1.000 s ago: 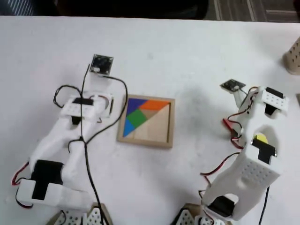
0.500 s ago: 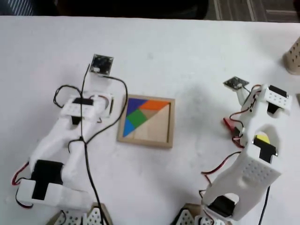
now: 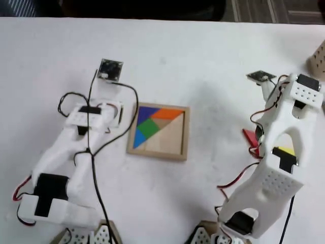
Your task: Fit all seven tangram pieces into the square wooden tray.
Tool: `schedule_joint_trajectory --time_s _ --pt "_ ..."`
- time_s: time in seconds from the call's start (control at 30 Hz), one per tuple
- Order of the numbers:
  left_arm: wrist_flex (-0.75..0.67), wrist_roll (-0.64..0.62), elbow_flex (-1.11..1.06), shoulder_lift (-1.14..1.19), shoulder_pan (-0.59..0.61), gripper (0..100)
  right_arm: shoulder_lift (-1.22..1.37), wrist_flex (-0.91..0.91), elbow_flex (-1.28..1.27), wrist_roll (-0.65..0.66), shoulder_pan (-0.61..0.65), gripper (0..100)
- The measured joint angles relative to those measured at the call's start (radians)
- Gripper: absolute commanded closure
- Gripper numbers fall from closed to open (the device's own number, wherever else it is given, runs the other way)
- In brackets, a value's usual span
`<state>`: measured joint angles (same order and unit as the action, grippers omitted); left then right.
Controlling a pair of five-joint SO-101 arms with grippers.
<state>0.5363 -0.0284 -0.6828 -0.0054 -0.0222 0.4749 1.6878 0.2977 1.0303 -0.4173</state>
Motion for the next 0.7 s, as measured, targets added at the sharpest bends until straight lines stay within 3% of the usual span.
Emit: schedule_joint_trajectory --time_s 0.1,0.3,0.7 --pt "0.000 0.000 0.000 0.000 0.000 98 0.000 0.002 0.000 -0.003 0.002 79.3" --pt "0.000 0.000 0.000 0.000 0.000 98 0.000 0.003 -0.014 0.006 -0.012 61.3" --pt "0.000 0.000 0.000 0.000 0.000 98 -0.003 -0.212 -0.290 0.043 -0.020 70.9"
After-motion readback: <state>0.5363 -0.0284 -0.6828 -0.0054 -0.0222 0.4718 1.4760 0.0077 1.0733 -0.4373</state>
